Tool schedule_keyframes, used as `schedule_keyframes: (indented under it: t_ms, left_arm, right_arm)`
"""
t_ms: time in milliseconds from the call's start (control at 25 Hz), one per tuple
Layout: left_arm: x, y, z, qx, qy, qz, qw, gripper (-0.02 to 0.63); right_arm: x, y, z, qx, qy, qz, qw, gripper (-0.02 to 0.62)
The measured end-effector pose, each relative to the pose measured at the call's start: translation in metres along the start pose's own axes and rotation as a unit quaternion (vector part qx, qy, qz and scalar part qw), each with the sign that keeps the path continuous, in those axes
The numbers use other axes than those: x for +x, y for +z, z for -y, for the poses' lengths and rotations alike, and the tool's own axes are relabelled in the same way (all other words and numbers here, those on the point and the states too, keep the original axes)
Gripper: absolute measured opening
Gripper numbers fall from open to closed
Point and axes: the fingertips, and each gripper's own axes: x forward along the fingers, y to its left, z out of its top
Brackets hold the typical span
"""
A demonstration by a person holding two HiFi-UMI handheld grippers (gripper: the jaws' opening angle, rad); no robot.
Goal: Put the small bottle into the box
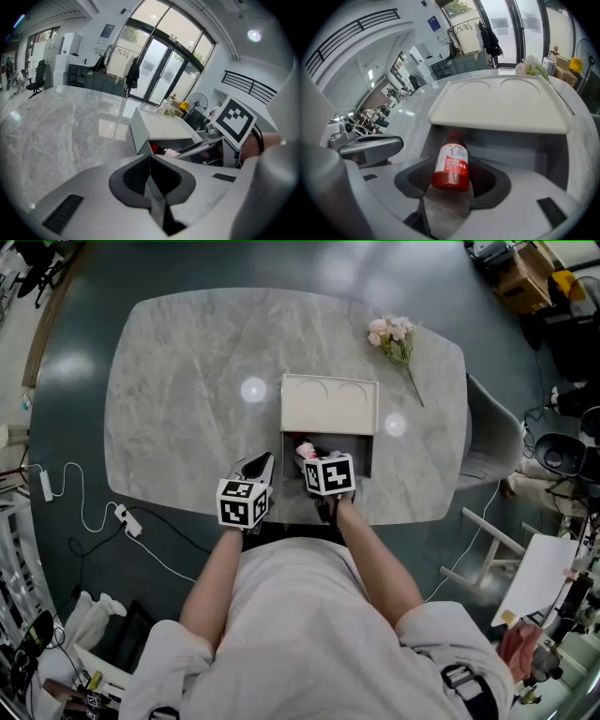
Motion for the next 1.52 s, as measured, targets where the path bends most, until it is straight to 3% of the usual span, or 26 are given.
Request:
schedule_keyframes:
  t_ms: [440, 880, 1040, 1080, 1120, 1200, 1400, 1520]
  left_arm:
    - [-0.001, 0.000, -0.002, 0.001, 0.003, -0.002, 1.0000, 0.023]
    - [0.003, -0.005, -0.001, -0.001, 0.001, -0.009, 1.0000, 0.023]
    - [0.000, 0.002, 0.003, 0.007, -0.001, 0.000, 1.0000, 0.023]
    - [-0.001, 0.005, 0.005, 0.009, -0.002, 0.001, 1.0000, 0.023]
    - [-0.002, 0.007, 0.006, 0.012, -0.002, 0.003, 0.9999, 0.023]
    - [-0.001, 0.009, 0.010, 0.018, -0.002, 0.005, 0.9998, 0.023]
    - [-0.001, 0.017, 0.023, 0.034, -0.004, 0.010, 0.9994, 0.023]
    - [-0.001, 0.023, 0.036, 0.050, -0.013, 0.014, 0.9986, 0.023]
  right_arm:
    - [0.003, -0.004, -0.004, 0.000, 0.000, -0.008, 1.000, 0.233]
    - [0.002, 0.002, -0.019, 0.005, 0.035, 0.014, 0.999, 0.233]
    - [-0.011, 0.011, -0.022, 0.001, 0.046, 0.053, 0.998, 0.231]
    - [-0.017, 0.014, -0.023, -0.004, 0.048, 0.071, 0.996, 0.189]
    - [-0.023, 0.018, -0.023, -0.012, 0.046, 0.090, 0.995, 0.070]
    - [-0.034, 0.023, -0.021, -0.036, 0.039, 0.121, 0.991, 0.043]
    - [-0.064, 0.030, -0.012, -0.086, 0.002, 0.179, 0.980, 0.026]
    - [-0.085, 0.035, -0.001, -0.085, -0.024, 0.217, 0.972, 0.025]
